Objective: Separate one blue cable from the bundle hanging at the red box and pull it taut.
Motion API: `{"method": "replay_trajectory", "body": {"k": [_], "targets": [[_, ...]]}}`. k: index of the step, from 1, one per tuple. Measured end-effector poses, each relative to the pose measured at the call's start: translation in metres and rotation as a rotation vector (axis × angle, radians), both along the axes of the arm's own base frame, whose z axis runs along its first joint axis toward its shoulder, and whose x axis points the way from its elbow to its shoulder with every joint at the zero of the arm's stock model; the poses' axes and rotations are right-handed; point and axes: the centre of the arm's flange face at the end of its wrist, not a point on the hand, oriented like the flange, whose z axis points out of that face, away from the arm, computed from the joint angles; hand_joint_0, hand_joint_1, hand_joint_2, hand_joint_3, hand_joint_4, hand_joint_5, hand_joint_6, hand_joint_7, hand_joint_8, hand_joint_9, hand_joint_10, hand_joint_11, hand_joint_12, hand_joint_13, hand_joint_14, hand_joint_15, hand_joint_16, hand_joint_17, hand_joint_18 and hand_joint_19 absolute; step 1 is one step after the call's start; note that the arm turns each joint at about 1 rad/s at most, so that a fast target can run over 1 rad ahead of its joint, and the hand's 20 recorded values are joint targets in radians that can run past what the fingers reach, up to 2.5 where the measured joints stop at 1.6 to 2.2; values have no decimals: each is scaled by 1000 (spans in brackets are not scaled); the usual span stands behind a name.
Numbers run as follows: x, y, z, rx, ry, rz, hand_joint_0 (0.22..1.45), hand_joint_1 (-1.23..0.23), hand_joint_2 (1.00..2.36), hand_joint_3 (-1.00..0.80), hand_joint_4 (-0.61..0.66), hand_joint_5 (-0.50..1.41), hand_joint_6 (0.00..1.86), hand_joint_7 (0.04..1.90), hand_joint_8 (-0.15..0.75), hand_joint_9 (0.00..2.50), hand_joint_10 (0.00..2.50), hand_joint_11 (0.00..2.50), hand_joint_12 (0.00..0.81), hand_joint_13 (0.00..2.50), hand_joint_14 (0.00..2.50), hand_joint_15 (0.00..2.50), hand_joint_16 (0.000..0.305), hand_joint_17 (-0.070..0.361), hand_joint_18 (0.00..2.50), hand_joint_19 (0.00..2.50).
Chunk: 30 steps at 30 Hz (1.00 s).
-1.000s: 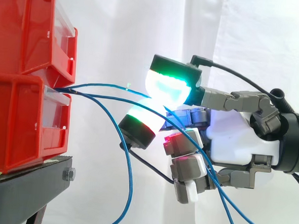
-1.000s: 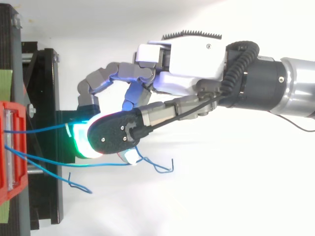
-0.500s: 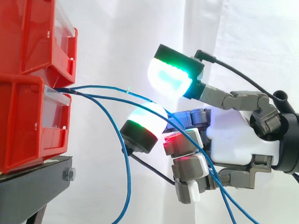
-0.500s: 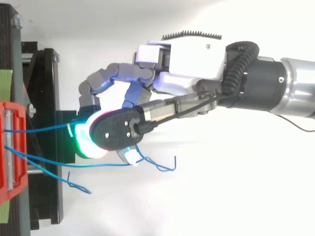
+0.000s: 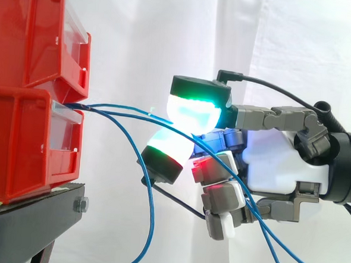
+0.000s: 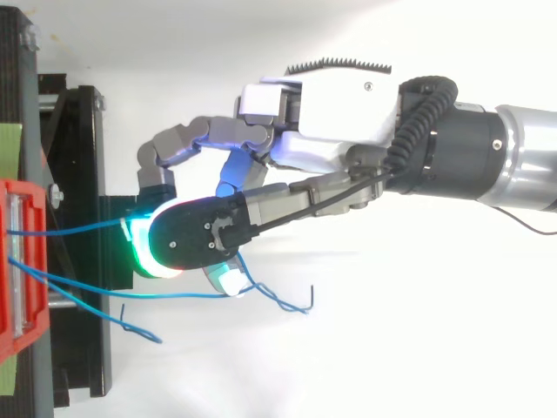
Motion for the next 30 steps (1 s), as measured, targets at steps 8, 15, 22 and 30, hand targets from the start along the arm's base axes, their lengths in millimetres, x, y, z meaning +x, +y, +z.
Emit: {"method": "replay_trajectory", "body": {"k": [8,15,22,30], "targets": [[0,0,0,-3,0,0,605,-488,1010,-389,172,-94,543,1361,345,1212,22,975,396,1229,24,777,45,102,992,660],[0,0,0,-27,0,-1,612,-344,1004,-458,242,-76,501,1351,340,1227,25,902,384,1247,25,760,44,98,989,648],[1,0,1,-72,-1,-7,692,-547,1024,-119,251,-84,503,1296,345,1237,22,907,384,1261,24,754,42,94,996,633],[0,-2,1,-118,3,-34,619,-570,1014,-345,218,-91,502,1301,342,1213,22,915,389,1248,24,760,42,95,984,630]]}}
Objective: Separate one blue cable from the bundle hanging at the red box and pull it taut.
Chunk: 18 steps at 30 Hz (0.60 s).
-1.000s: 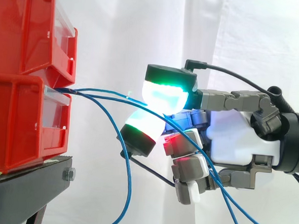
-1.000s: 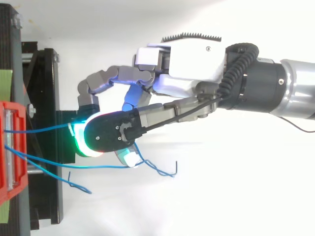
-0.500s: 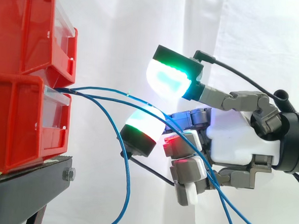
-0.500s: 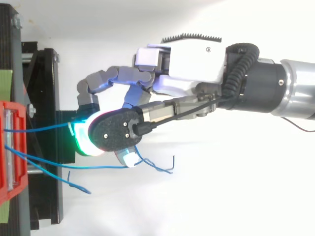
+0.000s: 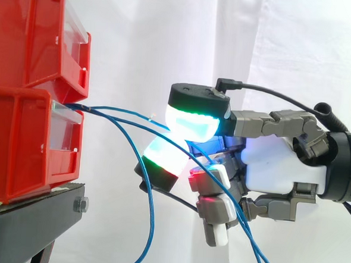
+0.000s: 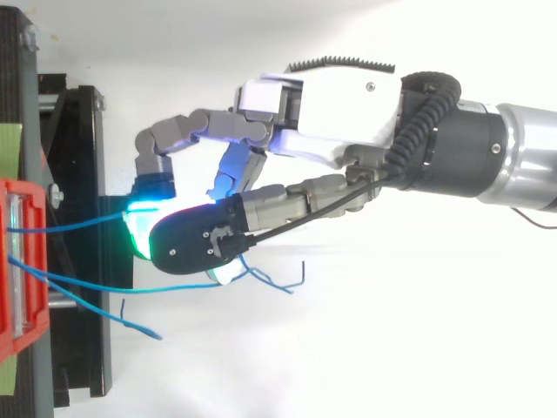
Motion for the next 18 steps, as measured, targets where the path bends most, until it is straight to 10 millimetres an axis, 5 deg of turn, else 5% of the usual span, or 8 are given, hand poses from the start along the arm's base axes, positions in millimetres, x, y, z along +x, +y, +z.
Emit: {"method": "replay_trajectory", "body": {"k": [6,10,18], "targets": [[0,-2,0,-13,1,-20,606,-363,1003,-460,224,-88,502,1283,341,1229,23,904,385,1252,25,753,42,95,975,631],[0,-3,0,-20,1,-30,675,-498,1022,-130,255,-88,503,1245,343,1238,21,896,381,1268,22,749,42,95,986,608],[-1,-6,0,-38,3,-73,715,-595,1016,-3,253,-87,503,1236,353,1261,23,896,392,1286,21,740,43,98,1005,602]]}}
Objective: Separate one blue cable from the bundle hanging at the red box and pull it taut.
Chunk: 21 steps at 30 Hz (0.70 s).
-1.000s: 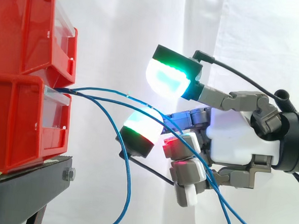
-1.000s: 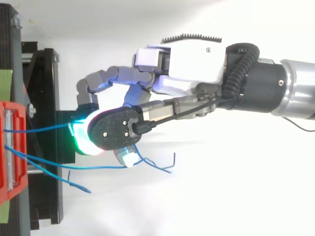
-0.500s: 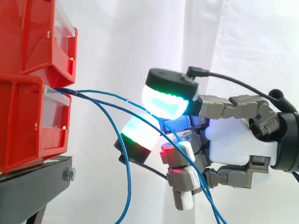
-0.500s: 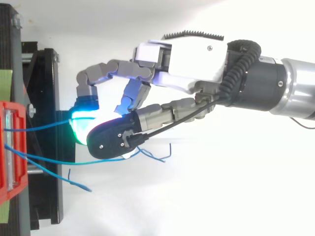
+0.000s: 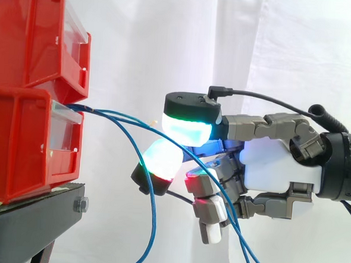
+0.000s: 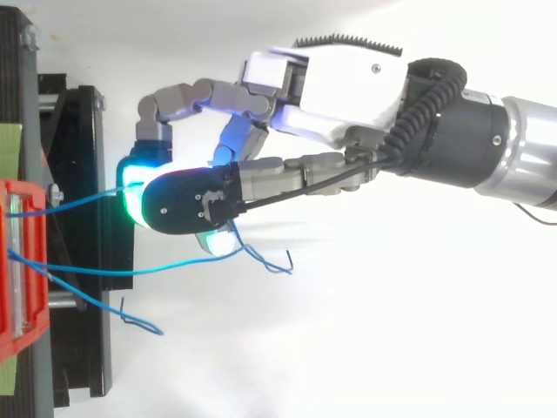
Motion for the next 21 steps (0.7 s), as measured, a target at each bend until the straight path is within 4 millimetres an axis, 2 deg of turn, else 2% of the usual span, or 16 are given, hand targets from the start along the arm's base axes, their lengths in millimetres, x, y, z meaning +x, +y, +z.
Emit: {"method": "replay_trajectory", "body": {"k": [8,12,13,16,21], "targets": [[0,0,1,-15,1,-9,688,-664,1019,-64,206,-89,501,1321,358,1246,23,908,392,1277,22,745,42,95,1005,584],[2,1,4,-15,-5,-8,641,-693,1018,-240,184,-92,501,1384,347,1223,22,934,386,1263,23,755,40,90,983,594],[2,1,4,-14,-6,-7,624,-669,1014,-325,194,-91,500,1405,348,1221,22,929,384,1264,24,755,40,90,984,594],[2,1,5,-13,-7,-6,610,-552,1006,-423,200,-90,538,1357,350,1231,22,923,385,1262,26,754,40,90,982,598],[5,2,12,-8,-15,-4,616,-461,1006,-436,186,-88,553,1337,348,1246,22,924,378,1270,23,757,40,90,983,606]]}}
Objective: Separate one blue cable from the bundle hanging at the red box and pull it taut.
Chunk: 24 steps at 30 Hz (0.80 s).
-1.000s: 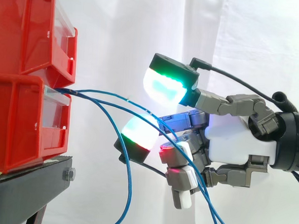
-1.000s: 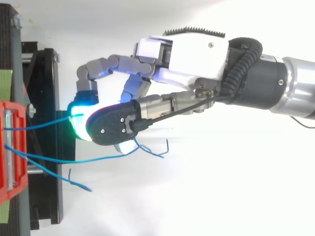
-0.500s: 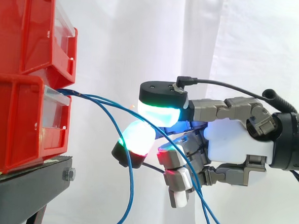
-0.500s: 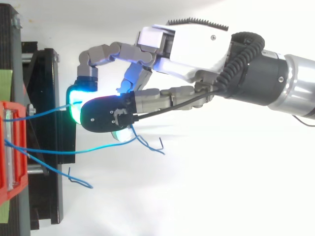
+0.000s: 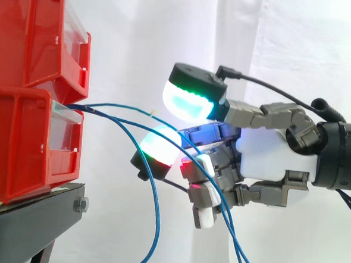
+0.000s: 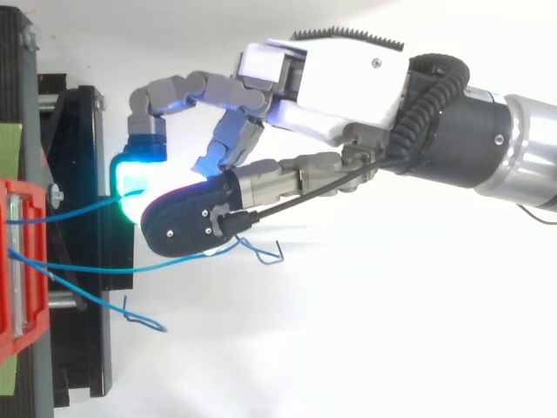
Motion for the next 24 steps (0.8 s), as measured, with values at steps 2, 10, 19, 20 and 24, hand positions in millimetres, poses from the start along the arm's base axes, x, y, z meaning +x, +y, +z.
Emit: {"method": "replay_trajectory", "body": {"k": [2,10,19,20,24], "targets": [[0,0,3,0,3,3,620,-460,1007,-427,185,-88,554,1336,347,1248,22,920,377,1270,25,757,40,89,983,606],[-5,2,10,-6,54,23,653,-589,1017,-278,193,-90,563,1334,354,1247,22,931,384,1269,24,743,39,89,987,597],[-7,2,11,-4,64,26,632,-649,1017,-282,179,-117,634,1285,358,1238,22,963,386,1270,22,748,40,90,990,585],[-7,2,11,-2,64,26,629,-650,1017,-267,181,-121,653,1248,358,1238,21,963,385,1268,25,750,40,90,990,582],[-7,2,10,17,62,25,618,-637,1022,-155,169,-146,757,1139,365,1235,22,993,389,1267,24,748,40,90,993,582]]}}
